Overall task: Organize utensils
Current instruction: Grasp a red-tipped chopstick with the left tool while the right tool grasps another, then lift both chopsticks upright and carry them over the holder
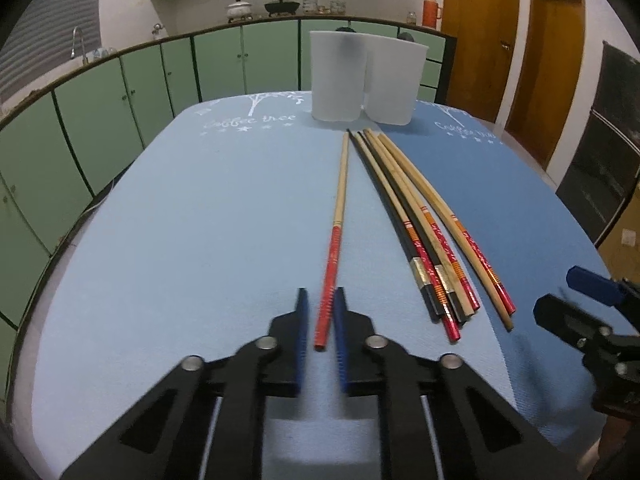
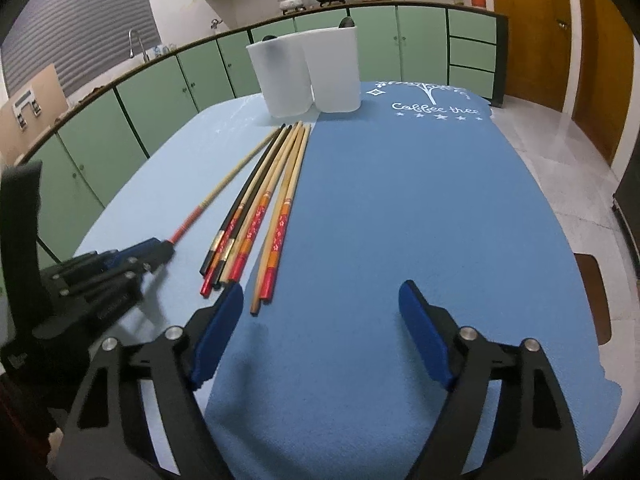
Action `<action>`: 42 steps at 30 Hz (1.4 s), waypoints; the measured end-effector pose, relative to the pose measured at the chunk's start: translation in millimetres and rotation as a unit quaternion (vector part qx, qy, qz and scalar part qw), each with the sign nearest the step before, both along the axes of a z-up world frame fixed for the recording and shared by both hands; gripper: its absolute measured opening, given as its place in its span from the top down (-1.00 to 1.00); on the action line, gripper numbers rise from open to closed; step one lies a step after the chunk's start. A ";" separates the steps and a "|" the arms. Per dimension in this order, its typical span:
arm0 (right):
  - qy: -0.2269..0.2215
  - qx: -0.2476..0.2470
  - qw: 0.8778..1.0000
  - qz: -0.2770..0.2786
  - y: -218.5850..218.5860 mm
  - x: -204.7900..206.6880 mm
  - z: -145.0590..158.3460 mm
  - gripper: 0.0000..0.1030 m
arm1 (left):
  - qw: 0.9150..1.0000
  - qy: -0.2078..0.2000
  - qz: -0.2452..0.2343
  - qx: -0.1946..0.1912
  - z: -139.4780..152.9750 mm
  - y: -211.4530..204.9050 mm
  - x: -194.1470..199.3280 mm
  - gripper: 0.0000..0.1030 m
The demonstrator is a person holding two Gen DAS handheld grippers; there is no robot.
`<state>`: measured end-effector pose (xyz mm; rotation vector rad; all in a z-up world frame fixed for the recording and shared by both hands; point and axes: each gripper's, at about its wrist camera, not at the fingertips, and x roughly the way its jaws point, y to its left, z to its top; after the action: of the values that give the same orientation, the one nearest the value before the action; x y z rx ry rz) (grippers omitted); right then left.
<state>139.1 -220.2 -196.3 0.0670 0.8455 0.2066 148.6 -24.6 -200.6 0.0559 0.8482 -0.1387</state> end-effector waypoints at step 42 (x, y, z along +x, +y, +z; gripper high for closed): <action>-0.017 -0.020 1.000 0.011 31.1 5.0 -8.9 0.89 | 1.000 -0.008 0.011 -0.009 1.0 -1.0 -1.8 0.89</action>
<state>144.1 -189.1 -205.2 0.0175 0.8171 0.2101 146.9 -25.5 -199.6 0.0307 0.8305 -0.1252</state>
